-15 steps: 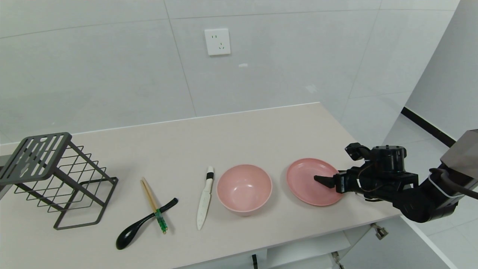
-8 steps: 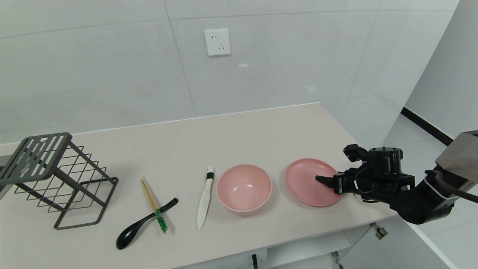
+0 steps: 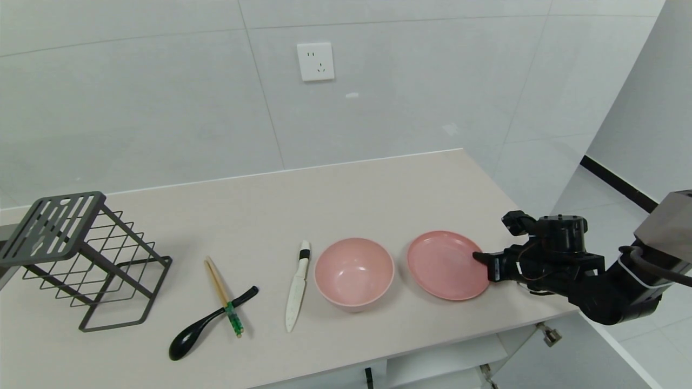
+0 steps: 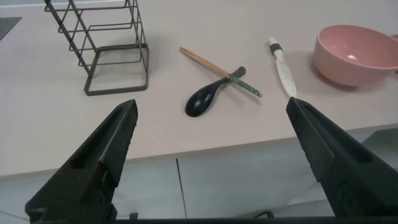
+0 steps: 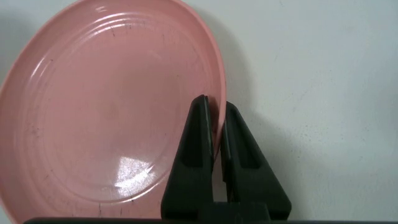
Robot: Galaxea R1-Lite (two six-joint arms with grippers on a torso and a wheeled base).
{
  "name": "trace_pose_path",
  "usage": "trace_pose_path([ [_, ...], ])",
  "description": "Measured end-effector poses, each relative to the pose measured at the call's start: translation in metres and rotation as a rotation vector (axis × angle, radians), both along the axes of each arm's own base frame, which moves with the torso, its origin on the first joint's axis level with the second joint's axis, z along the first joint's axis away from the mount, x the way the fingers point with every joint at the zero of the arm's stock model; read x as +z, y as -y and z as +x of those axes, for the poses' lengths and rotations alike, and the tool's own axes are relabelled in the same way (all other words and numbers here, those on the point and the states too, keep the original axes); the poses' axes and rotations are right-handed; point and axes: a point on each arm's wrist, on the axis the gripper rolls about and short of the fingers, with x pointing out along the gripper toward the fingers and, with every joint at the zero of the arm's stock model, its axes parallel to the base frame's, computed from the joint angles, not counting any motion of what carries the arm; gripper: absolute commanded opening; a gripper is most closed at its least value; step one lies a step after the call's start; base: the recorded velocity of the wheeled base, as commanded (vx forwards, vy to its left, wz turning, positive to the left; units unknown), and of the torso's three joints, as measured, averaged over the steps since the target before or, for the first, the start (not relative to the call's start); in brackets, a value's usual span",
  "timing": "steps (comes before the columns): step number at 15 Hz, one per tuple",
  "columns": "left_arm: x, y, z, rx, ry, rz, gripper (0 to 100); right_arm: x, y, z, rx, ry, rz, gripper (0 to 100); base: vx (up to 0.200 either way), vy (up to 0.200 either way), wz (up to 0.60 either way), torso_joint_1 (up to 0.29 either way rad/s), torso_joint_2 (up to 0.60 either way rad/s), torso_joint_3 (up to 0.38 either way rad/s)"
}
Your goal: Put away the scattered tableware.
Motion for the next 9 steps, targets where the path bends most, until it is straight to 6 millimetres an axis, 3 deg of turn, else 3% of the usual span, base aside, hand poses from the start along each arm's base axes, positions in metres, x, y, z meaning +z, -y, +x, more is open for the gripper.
trace_pose_path([
  [4,0.004,0.000,0.000,-0.003,0.035,0.000,100,0.041,0.002,-0.009,0.002,0.118,-0.008,0,0.000,0.000,0.00,0.000,0.00,0.000],
  [7,0.026,0.002,-0.003,-0.095,0.248,0.023,100,0.079,0.005,-0.031,0.013,0.243,-0.009,0,0.000,0.000,0.00,0.000,0.00,0.000],
  [9,0.045,0.004,-0.008,-0.190,0.288,0.036,100,0.095,0.007,-0.049,0.019,0.298,-0.002,0,0.000,0.000,0.00,0.000,0.00,0.000],
])
